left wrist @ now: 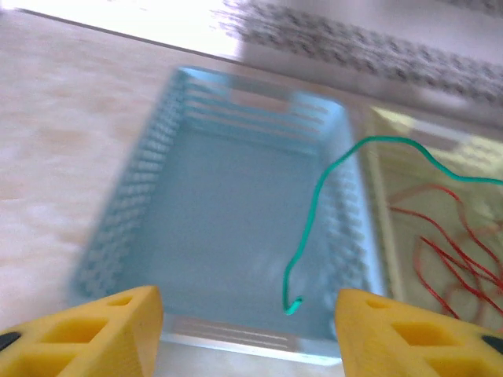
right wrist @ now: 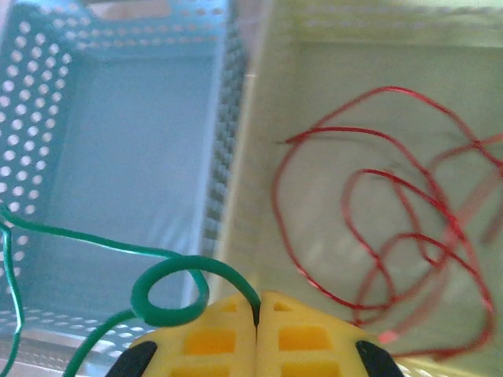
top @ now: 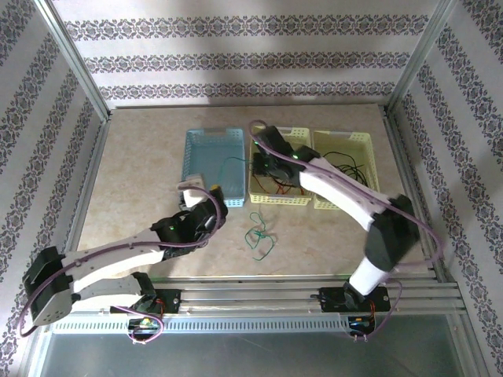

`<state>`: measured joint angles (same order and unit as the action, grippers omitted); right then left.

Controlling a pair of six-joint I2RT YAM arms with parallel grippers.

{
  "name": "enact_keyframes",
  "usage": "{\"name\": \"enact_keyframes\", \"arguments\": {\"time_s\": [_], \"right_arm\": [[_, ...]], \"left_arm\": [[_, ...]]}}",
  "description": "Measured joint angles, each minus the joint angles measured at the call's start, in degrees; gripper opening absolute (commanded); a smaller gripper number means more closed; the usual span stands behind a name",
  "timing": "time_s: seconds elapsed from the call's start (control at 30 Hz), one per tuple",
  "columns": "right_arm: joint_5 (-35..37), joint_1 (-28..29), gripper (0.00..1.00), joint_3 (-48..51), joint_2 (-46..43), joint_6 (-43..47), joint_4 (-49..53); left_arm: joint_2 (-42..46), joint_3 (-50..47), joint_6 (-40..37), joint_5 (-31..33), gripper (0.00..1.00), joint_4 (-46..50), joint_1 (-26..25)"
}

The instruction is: Untangle the cables

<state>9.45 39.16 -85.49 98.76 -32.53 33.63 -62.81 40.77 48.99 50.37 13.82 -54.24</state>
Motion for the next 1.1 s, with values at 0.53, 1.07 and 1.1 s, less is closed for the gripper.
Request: {"name": "enact_keyframes", "arguments": {"time_s": [0.53, 1.07, 1.1], "right_arm": [[-5.16, 0.11, 0.6, -3.72, 1.86, 8.52, 1.73], [-2.95, -3.82, 0.58, 34.4, -27.52, -0.68, 0.92], [-3.13, -3.82, 0.58, 34.64, -27.96, -0.9, 0.94]], "left_arm": [[-0.39, -4.42, -12.33, -8.83, 0.66, -3.82, 0.0], [-22.1, 1.31, -28.92, -50.8, 0.55, -13.11, -0.5], [-23.5, 2.08, -29.42, -51.82, 0.52, -13.2, -0.5]]}}
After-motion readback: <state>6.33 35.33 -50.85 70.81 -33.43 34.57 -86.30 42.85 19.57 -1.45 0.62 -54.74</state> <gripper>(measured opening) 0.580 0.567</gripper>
